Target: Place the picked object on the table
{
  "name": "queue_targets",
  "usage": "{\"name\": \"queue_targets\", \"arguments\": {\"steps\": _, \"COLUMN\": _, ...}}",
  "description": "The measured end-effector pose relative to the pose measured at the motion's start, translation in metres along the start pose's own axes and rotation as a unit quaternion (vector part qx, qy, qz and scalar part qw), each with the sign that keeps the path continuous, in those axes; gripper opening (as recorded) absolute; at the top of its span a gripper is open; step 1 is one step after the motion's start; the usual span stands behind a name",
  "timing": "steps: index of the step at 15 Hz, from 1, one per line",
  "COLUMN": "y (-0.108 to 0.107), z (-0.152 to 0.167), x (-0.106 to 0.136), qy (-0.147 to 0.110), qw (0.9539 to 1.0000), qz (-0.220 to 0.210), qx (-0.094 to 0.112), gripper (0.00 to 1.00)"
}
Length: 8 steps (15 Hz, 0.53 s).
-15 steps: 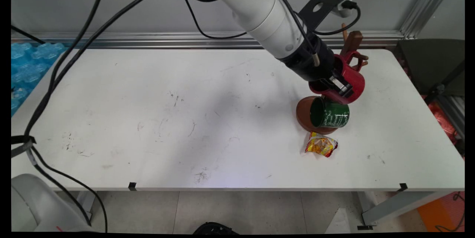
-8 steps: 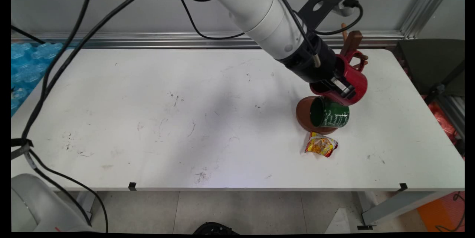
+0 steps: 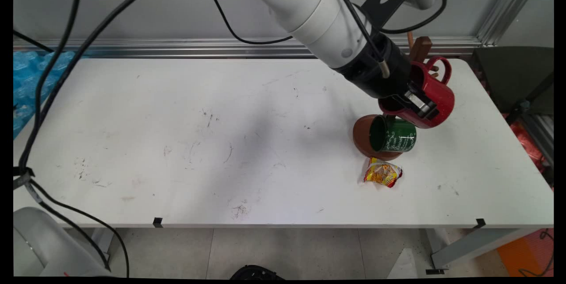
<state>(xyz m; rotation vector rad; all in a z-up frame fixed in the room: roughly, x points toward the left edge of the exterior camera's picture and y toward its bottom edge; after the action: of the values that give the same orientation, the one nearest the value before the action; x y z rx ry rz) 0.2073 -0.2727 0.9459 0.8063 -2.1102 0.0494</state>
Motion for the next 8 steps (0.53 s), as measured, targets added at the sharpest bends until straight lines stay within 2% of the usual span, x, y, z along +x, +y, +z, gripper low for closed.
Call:
{"name": "queue_targets", "arguments": {"steps": 5, "y": 0.011, "z": -0.018, "x": -0.009, "qy": -0.009, "qw": 0.9999, "qz": 0.000, "qx": -0.009, "gripper": 0.00}}
{"name": "queue_targets", "arguments": {"steps": 8, "y": 0.013, "z": -0.034, "x": -0.018, "qy": -0.024, "qw": 0.9997, "qz": 0.002, "qx": -0.009, "gripper": 0.00}}
